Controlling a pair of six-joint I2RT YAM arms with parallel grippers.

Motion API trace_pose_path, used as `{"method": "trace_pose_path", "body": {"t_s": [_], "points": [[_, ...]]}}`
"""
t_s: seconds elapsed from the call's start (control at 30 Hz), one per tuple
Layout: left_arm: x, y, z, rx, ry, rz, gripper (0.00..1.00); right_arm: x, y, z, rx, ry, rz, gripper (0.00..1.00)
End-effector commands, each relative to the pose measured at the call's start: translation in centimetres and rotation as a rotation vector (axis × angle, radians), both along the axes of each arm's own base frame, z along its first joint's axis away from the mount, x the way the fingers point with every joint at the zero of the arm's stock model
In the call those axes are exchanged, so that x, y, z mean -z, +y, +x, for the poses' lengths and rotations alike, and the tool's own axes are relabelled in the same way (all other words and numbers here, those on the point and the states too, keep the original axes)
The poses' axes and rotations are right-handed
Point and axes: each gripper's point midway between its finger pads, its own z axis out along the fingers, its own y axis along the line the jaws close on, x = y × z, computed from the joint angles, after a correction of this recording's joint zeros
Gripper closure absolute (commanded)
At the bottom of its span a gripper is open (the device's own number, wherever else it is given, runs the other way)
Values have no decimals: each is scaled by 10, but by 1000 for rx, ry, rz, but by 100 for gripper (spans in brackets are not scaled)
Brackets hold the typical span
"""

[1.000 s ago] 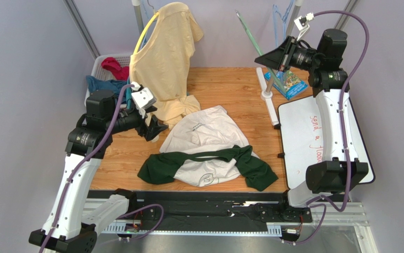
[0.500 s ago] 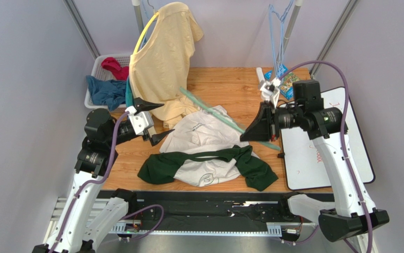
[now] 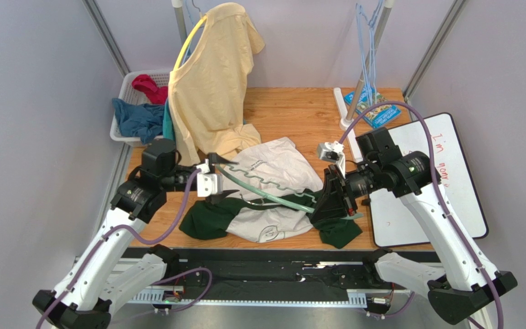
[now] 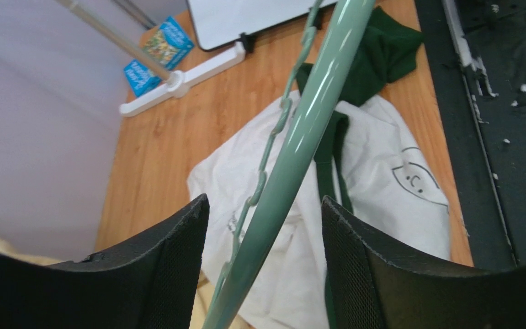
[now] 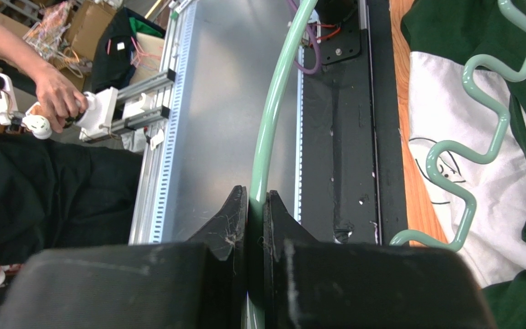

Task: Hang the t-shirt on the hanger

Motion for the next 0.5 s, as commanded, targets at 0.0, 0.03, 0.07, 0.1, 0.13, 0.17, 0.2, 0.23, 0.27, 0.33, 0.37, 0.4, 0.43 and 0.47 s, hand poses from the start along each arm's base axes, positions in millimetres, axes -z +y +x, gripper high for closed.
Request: {"method": "trace_pose_path", "body": {"t_s": [0.0, 0.03, 0.07, 0.1, 0.13, 0.17, 0.2, 0.23, 0.27, 0.33, 0.37, 0.4, 0.43, 0.47], "points": [[25, -12, -15, 86, -3, 108, 45, -4, 4, 0, -60, -93, 13, 100], [29, -13, -17, 82, 42, 109, 54, -2, 4, 0, -70, -104, 9, 100], [30, -14, -19, 82, 65, 109, 75, 0, 5, 0, -77, -114, -1, 100], [31, -14, -20, 72, 95, 107, 87, 4, 5, 5, -66, -139, -25, 100], [34, -13, -20, 45, 152, 103, 98, 7, 6, 10, -53, -150, -44, 95], [34, -12, -21, 22, 192, 97, 100, 9, 7, 17, -25, -170, -64, 87], [36, -11, -21, 1, 233, 95, 100, 15, 8, 35, 26, -227, -104, 65], [39, -10, -23, -17, 273, 97, 100, 15, 9, 45, 58, -251, -124, 48], [45, -8, -29, -38, 357, 104, 100, 20, 7, 59, 125, -267, -179, 34], [52, -5, -31, -97, 465, 102, 100, 14, 9, 83, 214, -353, -189, 0], [55, -4, -31, -117, 491, 103, 100, 14, 5, 100, 315, -375, -229, 0], [56, -3, -31, -134, 510, 97, 100, 6, 7, 108, 323, -441, -202, 0], [60, -3, -31, -150, 534, 95, 100, -1, 7, 109, 312, -495, -186, 0], [59, -4, -30, -173, 563, 72, 100, -4, 7, 113, 316, -545, -185, 0]]}}
